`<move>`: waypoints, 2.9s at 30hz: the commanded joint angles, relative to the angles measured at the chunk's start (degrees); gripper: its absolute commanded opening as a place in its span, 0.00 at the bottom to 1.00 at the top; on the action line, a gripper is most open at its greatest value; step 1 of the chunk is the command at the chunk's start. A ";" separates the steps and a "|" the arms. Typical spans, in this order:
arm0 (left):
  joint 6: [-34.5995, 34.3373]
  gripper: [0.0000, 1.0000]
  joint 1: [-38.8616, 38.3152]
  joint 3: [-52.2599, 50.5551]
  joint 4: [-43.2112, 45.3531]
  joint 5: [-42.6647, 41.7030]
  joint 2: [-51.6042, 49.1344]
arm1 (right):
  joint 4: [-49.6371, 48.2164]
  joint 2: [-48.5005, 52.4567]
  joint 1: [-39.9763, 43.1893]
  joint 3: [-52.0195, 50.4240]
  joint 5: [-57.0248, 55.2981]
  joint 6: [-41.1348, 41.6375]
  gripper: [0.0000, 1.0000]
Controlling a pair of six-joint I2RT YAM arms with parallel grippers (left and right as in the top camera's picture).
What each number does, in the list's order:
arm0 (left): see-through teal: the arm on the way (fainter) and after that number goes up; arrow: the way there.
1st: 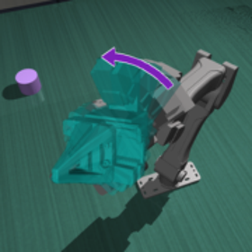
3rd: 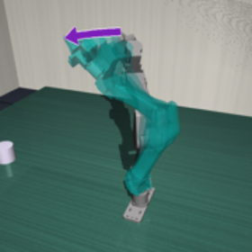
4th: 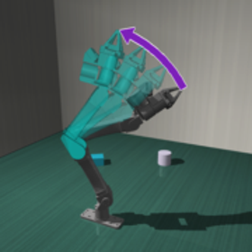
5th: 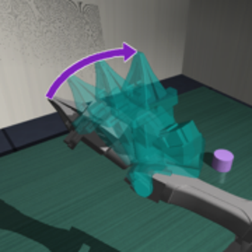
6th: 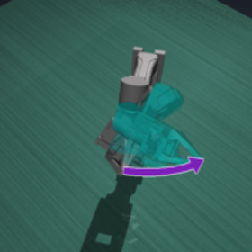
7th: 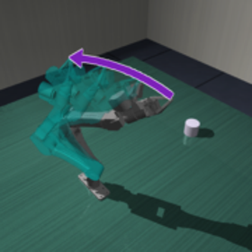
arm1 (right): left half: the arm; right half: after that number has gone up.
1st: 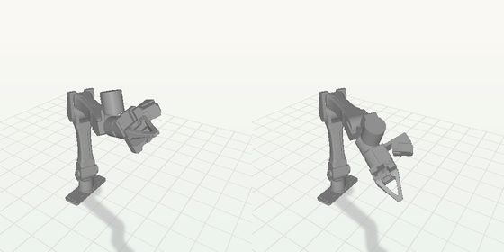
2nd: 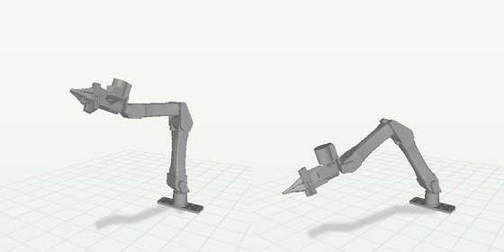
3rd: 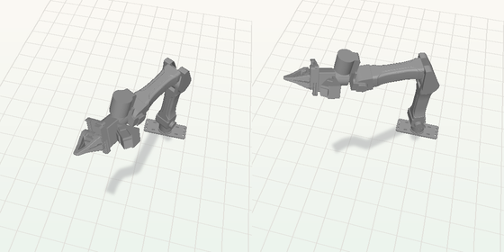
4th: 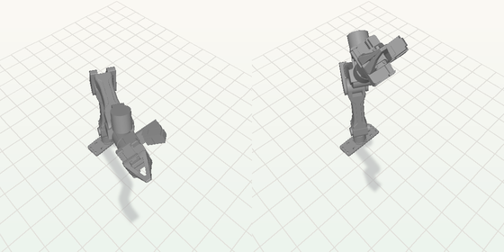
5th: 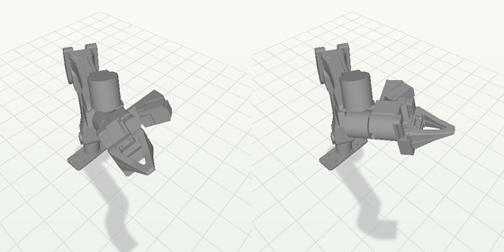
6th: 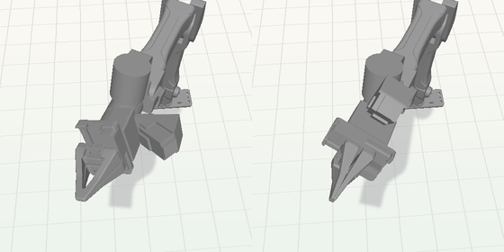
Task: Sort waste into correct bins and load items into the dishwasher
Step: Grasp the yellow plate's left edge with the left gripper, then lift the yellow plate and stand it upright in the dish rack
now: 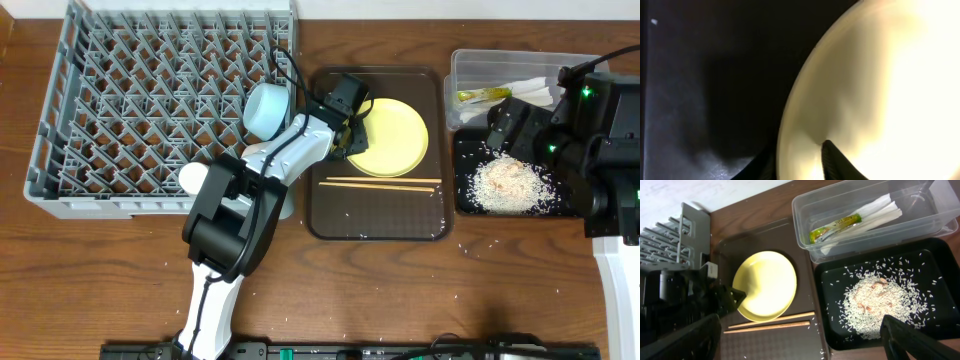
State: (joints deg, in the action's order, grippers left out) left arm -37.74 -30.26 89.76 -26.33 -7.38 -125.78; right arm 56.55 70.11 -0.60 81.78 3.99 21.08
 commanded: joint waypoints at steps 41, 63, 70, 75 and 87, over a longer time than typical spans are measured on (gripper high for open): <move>17.66 0.08 8.44 -3.56 -3.93 -8.81 24.48 | 0.09 0.13 0.31 0.70 -0.76 0.74 0.99; 34.71 0.07 33.46 -4.63 -16.81 9.51 40.37 | 0.09 0.13 0.31 0.70 -0.76 0.74 0.99; 40.35 0.08 37.00 -5.81 -14.71 9.62 40.37 | 0.09 0.13 0.31 0.70 -0.76 0.74 0.99; 40.28 0.07 37.70 -9.40 -10.32 13.33 40.37 | 0.09 0.13 0.31 0.70 -0.76 0.74 0.99; 45.11 0.07 37.68 -16.46 1.62 24.81 40.26 | 0.09 0.13 0.31 0.70 -0.76 0.74 0.99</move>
State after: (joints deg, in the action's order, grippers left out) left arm 5.30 7.09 73.45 -25.30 14.48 -85.62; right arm 56.53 70.13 -0.60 81.78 3.99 21.08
